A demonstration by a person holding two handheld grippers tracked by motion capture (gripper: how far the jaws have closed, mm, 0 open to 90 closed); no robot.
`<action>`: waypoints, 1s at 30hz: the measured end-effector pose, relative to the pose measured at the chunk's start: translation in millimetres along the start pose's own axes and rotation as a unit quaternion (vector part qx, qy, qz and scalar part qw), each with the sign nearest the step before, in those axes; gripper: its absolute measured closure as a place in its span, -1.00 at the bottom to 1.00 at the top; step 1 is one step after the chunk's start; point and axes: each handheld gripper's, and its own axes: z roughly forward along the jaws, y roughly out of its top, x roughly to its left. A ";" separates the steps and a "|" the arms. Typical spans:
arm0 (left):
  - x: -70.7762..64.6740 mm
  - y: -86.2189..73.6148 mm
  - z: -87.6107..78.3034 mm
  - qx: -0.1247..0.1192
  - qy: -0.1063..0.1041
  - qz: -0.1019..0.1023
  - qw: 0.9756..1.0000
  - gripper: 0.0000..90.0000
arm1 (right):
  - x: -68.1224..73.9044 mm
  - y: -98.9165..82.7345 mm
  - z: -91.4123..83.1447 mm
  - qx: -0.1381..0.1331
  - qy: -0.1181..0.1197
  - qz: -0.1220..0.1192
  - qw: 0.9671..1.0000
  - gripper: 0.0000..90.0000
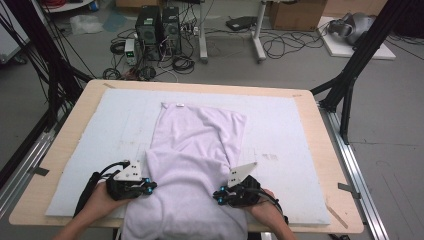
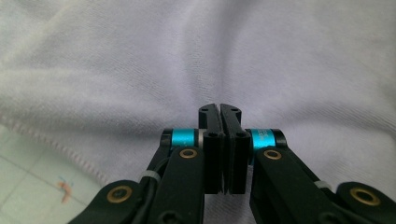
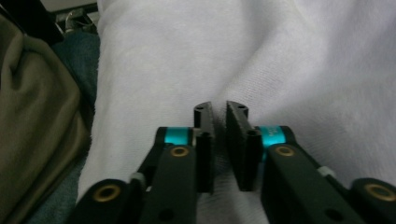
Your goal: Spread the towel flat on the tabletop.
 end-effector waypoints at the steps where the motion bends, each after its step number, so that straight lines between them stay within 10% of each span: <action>1: -3.9 -2.0 -3.8 -0.004 0.000 -0.003 1.000 0.95 | 2.1 0.4 -0.6 0.001 -0.004 -0.006 1.000 0.90; 4: -21.4 -5.5 -23.2 -0.020 0.000 0.011 1.000 0.95 | 8.4 1.9 -7.0 0.001 0.019 -0.012 1.000 0.92; 7: -44.1 -6.3 -50.5 -0.078 -0.012 0.038 0.996 0.91 | 31.4 10.9 -28.2 -0.056 0.071 -0.043 0.995 0.90; 9: -46.6 -4.4 -58.1 -0.104 0.008 0.036 0.994 0.46 | 39.7 16.5 -45.2 -0.101 0.064 -0.048 0.992 0.78; 13: -27.0 -5.0 -46.5 -0.079 0.023 0.015 0.997 0.27 | 22.2 14.3 -51.8 -0.083 -0.004 -0.018 0.996 0.58; 19: -8.6 -16.7 -11.7 -0.007 0.020 -0.012 1.000 0.40 | 4.8 -9.3 -24.9 -0.012 -0.043 0.013 0.999 0.46; 23: -9.8 -19.0 -14.0 -0.013 0.017 -0.009 1.000 0.92 | 5.0 -12.4 -16.4 -0.002 -0.050 0.008 0.999 0.54; 30: -32.0 -23.3 -39.4 -0.025 0.011 0.008 1.000 0.95 | 10.1 -11.5 -32.3 -0.045 -0.021 0.014 0.999 0.70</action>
